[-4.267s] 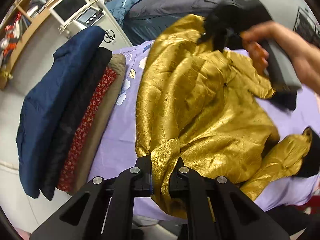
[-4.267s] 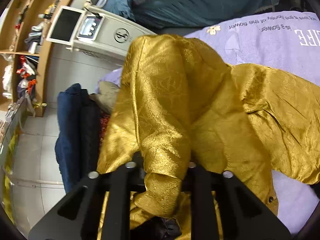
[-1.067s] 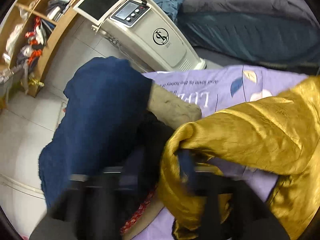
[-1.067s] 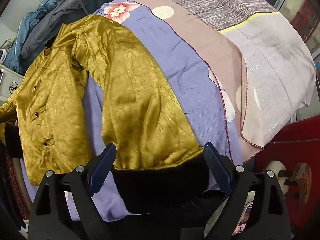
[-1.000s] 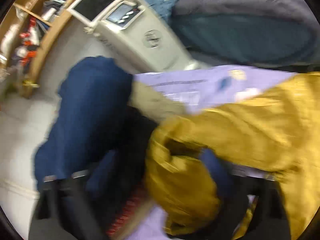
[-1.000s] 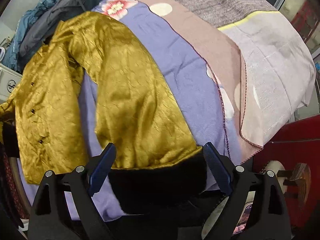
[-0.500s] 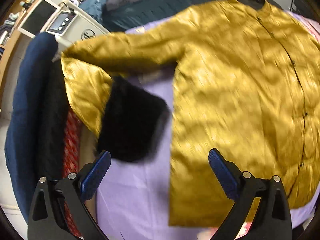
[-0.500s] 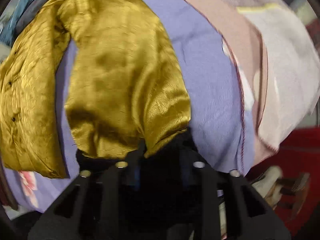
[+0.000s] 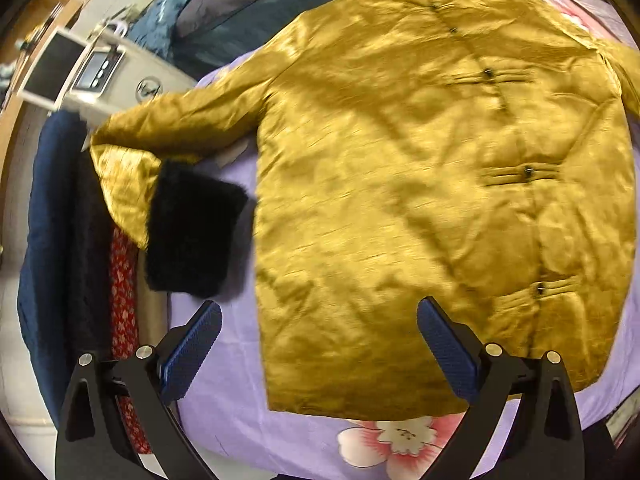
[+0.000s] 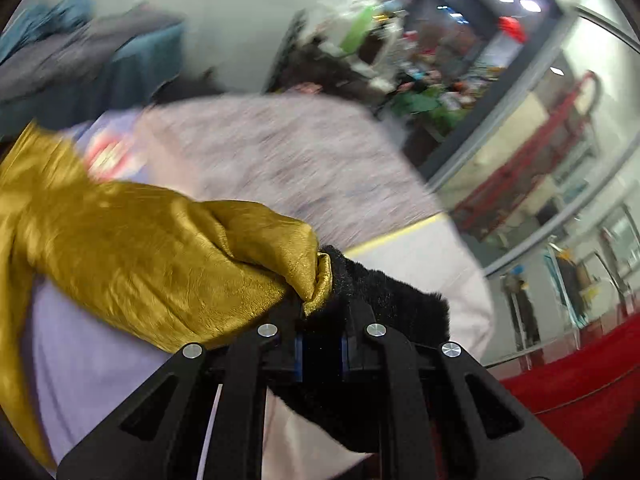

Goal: Fold large clothes

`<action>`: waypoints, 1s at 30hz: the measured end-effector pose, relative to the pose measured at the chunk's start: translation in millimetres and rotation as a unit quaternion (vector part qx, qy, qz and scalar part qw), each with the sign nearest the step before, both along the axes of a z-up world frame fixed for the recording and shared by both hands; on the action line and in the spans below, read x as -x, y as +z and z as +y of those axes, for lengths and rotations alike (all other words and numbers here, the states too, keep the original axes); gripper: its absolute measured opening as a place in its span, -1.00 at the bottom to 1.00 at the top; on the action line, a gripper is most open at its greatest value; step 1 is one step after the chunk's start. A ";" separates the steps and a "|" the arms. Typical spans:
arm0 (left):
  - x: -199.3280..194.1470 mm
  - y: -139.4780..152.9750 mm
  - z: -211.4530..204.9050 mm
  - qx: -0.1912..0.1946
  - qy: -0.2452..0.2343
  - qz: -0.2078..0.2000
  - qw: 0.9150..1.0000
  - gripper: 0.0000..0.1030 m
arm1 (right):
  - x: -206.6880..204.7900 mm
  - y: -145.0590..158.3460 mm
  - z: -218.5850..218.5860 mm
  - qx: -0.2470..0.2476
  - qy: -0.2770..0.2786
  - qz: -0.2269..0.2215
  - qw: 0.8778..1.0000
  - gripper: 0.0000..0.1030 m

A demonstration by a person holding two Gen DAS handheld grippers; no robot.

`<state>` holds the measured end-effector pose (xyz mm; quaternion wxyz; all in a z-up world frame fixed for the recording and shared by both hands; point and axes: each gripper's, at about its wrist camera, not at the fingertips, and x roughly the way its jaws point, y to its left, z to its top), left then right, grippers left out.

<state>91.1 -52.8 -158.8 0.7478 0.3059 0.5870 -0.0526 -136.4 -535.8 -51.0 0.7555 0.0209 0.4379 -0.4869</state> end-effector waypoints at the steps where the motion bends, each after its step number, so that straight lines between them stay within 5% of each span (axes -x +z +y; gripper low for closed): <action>1: 2.5 1.9 -5.9 0.002 -0.004 0.002 1.000 0.87 | -8.6 -4.3 -15.6 -0.010 -0.018 0.001 1.000 -0.16; 2: 4.4 3.4 -10.8 0.004 -0.007 0.004 1.000 0.87 | -19.6 -13.2 -27.2 -0.036 -0.029 0.010 0.999 0.51; 3: 6.2 4.8 -14.3 0.006 -0.008 0.007 1.000 0.87 | -27.2 -21.9 -29.3 -0.058 -0.026 0.006 0.998 0.73; 9: 13.1 1.6 -10.7 0.009 -0.002 0.029 1.000 0.87 | -27.1 -40.3 59.8 -0.066 0.046 -0.084 0.993 0.73; 11: 11.5 -4.9 -2.6 0.002 0.010 0.034 0.999 0.87 | -25.6 -45.0 88.3 -0.120 0.084 -0.121 0.982 0.73; 13: 8.4 -11.6 7.3 -0.006 0.023 0.034 0.999 0.87 | -29.9 -62.6 113.7 -0.214 0.133 -0.146 0.957 0.73; 15: 3.4 -18.6 20.6 -0.014 0.037 0.031 0.999 0.87 | -35.2 -88.7 145.6 -0.295 0.178 -0.138 0.929 0.73; 20: -12.7 -35.9 61.4 -0.043 0.063 0.014 0.997 0.87 | -29.9 -149.3 205.5 -0.391 0.207 -0.102 0.891 0.73; 30: -49.1 -97.4 86.6 -0.100 0.054 0.038 0.993 0.90 | -60.6 -192.2 284.1 -0.421 0.248 -0.042 0.871 0.73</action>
